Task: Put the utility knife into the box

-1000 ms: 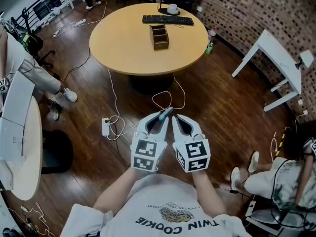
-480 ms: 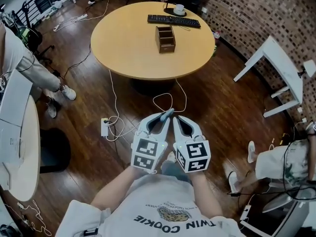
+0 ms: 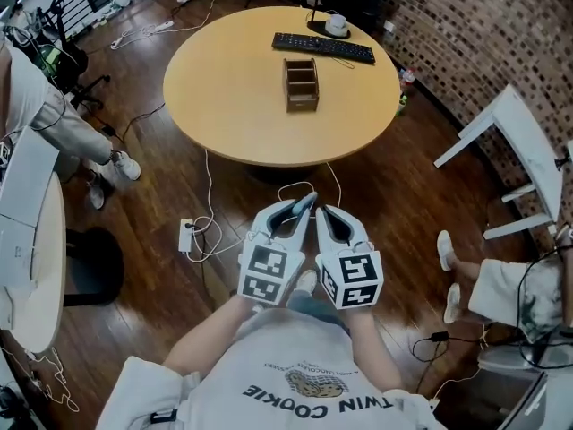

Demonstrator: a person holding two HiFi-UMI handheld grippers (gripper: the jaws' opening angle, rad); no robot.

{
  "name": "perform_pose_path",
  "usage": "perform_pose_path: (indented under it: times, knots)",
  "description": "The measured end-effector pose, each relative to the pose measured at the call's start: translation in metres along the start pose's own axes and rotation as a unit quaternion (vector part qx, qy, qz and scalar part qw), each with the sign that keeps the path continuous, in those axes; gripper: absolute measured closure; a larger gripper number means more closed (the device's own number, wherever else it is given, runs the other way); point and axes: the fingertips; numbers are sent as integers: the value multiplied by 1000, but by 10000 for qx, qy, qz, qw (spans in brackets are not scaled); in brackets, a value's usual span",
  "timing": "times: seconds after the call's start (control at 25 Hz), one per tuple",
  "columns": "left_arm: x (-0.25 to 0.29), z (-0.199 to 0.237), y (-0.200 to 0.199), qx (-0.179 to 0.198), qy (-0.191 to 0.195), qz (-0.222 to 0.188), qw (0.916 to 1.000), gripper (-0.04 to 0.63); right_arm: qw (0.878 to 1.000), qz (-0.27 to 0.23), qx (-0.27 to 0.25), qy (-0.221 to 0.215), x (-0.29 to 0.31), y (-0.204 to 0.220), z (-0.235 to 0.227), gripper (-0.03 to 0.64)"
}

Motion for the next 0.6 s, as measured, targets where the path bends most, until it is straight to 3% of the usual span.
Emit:
perform_pose_path:
  times: [0.6]
  knots:
    - [96,17,-84,-149,-745,-76,9971,523,9975,-68,-268,-655,53,-47,-105,614]
Point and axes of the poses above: the fingertips, and each gripper's own axes: x forward along the fingers, z to its left, y out of its underside, and after that the axes turned 15 degrees about z, right-handed
